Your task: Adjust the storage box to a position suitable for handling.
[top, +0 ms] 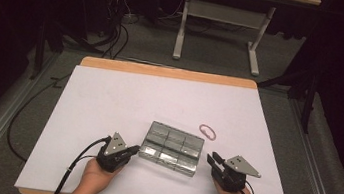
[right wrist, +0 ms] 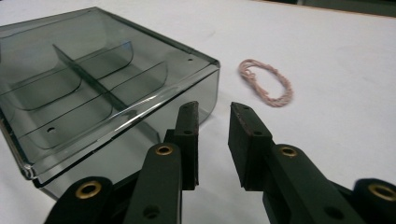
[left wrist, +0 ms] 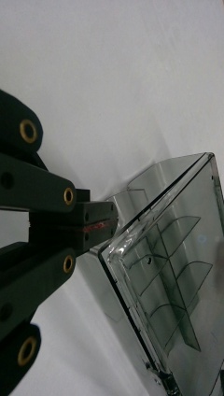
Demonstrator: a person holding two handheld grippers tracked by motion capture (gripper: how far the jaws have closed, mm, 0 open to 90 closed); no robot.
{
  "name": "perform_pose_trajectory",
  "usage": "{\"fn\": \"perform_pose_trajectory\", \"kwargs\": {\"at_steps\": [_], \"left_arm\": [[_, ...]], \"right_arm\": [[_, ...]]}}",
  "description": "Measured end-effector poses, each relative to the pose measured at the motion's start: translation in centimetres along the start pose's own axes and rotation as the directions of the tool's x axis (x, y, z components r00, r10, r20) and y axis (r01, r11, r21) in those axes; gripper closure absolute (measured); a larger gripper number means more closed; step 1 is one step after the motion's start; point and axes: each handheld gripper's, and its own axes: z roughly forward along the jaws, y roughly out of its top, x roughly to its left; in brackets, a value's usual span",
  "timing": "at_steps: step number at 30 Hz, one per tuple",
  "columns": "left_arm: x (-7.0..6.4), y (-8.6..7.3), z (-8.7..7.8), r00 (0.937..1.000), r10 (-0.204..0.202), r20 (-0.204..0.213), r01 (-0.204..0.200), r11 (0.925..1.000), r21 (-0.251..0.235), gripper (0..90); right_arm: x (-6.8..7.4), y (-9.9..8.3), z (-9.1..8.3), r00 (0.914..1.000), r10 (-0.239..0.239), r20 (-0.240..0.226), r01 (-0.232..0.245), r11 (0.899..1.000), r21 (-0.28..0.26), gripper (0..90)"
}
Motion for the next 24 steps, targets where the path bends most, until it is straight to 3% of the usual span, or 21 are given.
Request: {"fn": "perform_pose_trajectory", "kwargs": {"at_steps": [7,15,24], "left_arm": [[-0.9,0.1,0.1,0.9998,0.002,0.018,-0.002,1.0,0.002,90.0],[-2.8,0.2,-0.1,0.9979,0.027,0.059,-0.026,0.9994,-0.021,90.0],[-3.1,0.0,0.2,0.9971,0.016,0.074,-0.014,0.9996,-0.026,90.0]], "right_arm": [[-1.1,0.0,-0.7,0.9993,0.028,0.022,-0.028,1.0,-0.013,74.8],[-2.1,-0.1,-1.5,0.9971,0.05,0.056,-0.049,0.999,-0.022,75.0],[-2.8,-0.4,-1.7,0.9945,0.066,0.081,-0.065,0.998,-0.018,75.1]]}}
